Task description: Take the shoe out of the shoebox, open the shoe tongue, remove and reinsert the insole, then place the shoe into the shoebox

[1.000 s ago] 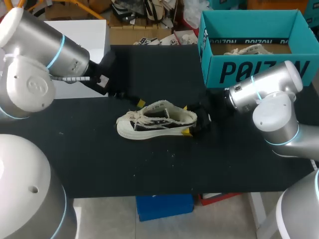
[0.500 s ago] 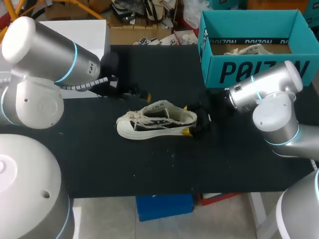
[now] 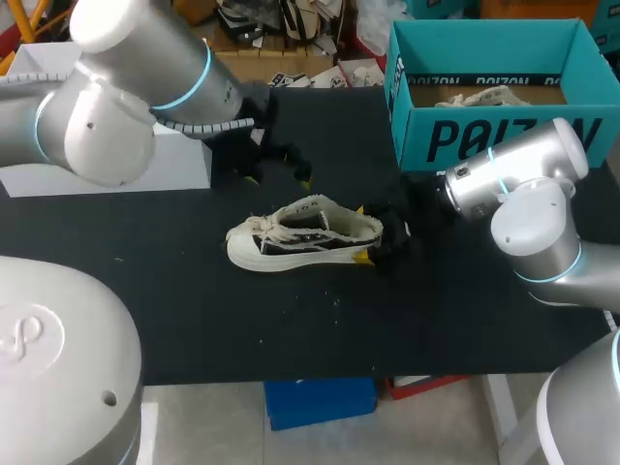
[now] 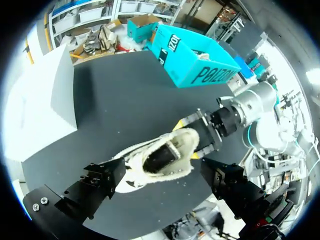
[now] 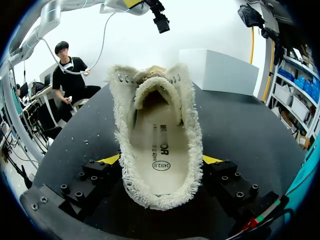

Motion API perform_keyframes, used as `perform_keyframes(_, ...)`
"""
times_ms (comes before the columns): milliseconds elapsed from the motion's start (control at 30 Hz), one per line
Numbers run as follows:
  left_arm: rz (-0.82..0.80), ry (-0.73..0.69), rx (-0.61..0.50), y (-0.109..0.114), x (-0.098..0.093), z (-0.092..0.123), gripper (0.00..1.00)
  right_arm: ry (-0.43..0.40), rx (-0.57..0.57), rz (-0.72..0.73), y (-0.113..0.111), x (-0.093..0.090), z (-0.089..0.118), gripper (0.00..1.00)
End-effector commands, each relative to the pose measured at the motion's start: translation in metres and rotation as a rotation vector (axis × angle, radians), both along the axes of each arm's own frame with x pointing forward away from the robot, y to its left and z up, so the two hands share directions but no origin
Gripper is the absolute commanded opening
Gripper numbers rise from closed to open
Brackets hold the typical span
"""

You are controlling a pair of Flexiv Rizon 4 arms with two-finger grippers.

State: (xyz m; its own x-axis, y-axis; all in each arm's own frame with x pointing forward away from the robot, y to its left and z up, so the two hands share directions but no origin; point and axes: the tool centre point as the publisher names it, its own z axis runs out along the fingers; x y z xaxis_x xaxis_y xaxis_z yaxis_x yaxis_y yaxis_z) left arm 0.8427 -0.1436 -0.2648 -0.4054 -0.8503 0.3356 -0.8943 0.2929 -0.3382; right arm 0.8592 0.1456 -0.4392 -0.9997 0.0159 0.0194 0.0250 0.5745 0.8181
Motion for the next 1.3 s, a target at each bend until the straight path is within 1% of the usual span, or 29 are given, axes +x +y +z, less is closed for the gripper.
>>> perform_keyframes(33, 0.116, 0.077, 0.389, -0.012, 0.015, 0.006, 1.0, 0.001, -0.001, -0.001, 0.002, 0.002, -0.003, 0.0)
perform_keyframes(367, 0.116, 0.077, 0.389, -0.012, 0.015, 0.006, 1.0, 0.001, -0.001, -0.001, 0.002, 0.002, -0.003, 0.0)
perform_keyframes(433, 0.146, 0.097, 0.476, -0.018, 0.017, 0.008, 1.0, 0.001, -0.001, -0.001, 0.002, 0.002, -0.003, 0.0)
perform_keyframes(500, 0.157, 0.122, 0.504, -0.024, 0.019, 0.012, 1.0, 0.001, -0.001, -0.001, 0.002, 0.002, -0.003, 0.0)
perform_keyframes(533, 0.187, 0.134, 0.541, -0.027, 0.02, 0.012, 1.0, 0.001, -0.001, -0.001, 0.002, 0.002, -0.003, 0.0)
perform_keyframes(600, 0.199, 0.155, 0.552, -0.032, 0.02, 0.012, 1.0, 0.001, -0.001, -0.001, 0.002, 0.002, -0.003, 0.0)
perform_keyframes(767, 0.271, 0.214, 0.646, -0.04, 0.019, -0.005, 1.0, 0.001, -0.001, -0.001, 0.002, 0.002, -0.003, 0.0)
perform_keyframes(833, 0.303, 0.215, 0.702, -0.042, 0.017, -0.014, 1.0, 0.001, -0.001, -0.001, 0.002, 0.002, -0.003, 0.0)
perform_keyframes(900, 0.308, 0.229, 0.727, -0.044, 0.015, -0.02, 1.0, 0.001, -0.001, -0.001, 0.002, 0.002, -0.003, 0.0)
perform_keyframes(1100, 0.303, 0.213, 0.808, -0.05, 0.009, -0.038, 1.0, 0.001, -0.001, -0.001, 0.002, 0.002, -0.003, 0.0)
perform_keyframes(1300, 0.311, 0.228, 0.887, -0.049, 0.006, -0.052, 1.0, 0.001, -0.001, -0.001, 0.002, 0.002, -0.003, 0.0)
